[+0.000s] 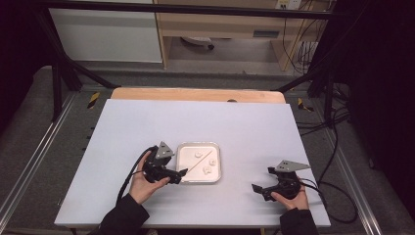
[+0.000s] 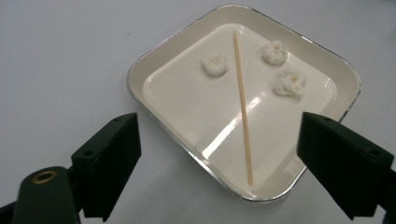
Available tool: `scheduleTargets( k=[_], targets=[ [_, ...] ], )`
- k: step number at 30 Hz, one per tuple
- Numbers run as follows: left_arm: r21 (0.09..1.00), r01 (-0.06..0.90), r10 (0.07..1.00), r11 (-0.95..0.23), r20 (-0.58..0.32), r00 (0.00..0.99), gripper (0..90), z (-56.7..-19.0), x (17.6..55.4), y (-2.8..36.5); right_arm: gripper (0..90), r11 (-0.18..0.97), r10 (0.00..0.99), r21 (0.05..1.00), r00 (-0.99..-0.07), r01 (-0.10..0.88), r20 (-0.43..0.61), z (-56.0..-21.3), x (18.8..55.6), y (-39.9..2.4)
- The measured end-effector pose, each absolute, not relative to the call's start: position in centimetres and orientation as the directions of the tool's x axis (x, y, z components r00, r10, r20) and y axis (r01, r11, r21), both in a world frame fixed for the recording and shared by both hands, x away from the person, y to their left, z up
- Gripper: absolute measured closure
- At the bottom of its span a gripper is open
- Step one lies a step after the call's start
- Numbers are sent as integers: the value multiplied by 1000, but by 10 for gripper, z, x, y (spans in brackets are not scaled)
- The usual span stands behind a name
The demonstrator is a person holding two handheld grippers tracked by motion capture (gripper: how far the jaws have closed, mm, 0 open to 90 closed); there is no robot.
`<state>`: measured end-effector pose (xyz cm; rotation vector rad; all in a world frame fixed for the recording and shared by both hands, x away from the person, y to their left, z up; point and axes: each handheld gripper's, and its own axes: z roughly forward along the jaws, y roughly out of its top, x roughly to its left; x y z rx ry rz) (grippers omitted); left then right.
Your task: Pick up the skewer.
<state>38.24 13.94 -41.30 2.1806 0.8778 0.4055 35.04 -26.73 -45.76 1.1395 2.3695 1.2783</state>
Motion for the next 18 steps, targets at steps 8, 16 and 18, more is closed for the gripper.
scheduleTargets(
  k=[8,16,18],
  targets=[
    [700,486,694,-523,19,719,246,-421,390,118,10,324,719,784,-677,530,161,-458,351,-267],
    [676,502,685,-539,4,729,444,-429,393,110,10,325,718,784,-678,529,160,-458,351,-267],
    [676,504,682,-538,-3,732,489,-431,394,108,10,325,718,783,-677,531,161,-458,351,-267]
  ],
)
